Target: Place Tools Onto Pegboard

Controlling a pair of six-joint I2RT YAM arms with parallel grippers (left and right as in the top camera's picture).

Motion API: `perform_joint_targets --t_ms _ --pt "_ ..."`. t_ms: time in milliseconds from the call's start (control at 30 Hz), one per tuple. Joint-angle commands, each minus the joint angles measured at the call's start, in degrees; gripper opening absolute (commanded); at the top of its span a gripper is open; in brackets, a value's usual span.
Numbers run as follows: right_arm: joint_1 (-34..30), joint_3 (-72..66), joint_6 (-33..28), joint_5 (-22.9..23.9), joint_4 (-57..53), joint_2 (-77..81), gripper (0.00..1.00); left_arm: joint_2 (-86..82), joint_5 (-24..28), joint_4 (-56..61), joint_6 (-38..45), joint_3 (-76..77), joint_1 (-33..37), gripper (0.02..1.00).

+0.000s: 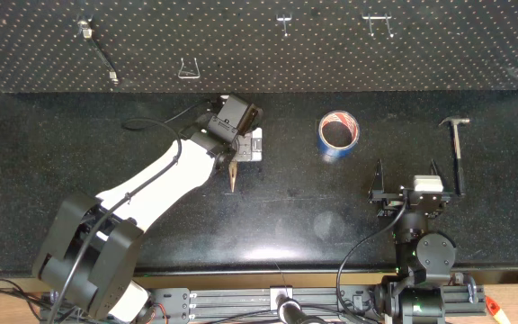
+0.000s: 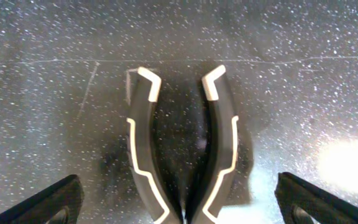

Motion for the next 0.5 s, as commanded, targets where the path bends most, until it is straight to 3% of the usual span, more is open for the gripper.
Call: perform_joint_targets --t_ms 33,367,500 --pt "-0.2 -0.1 1.0 -0.5 -0.3 -0.5 0.954 0.6 -2.9 0.1 -1.2 0.8 -0.1 0.996" --pt "-0.2 -0.1 1.0 -0.5 -0.3 -0.5 0.954 1.7 -4.1 1.0 -1.2 0.8 -0.1 0.996" --pt "-0.2 -0.1 1.0 -0.5 -0.3 -0.5 0.954 2.7 -1.9 3.0 -1.2 0.8 0.6 0.996"
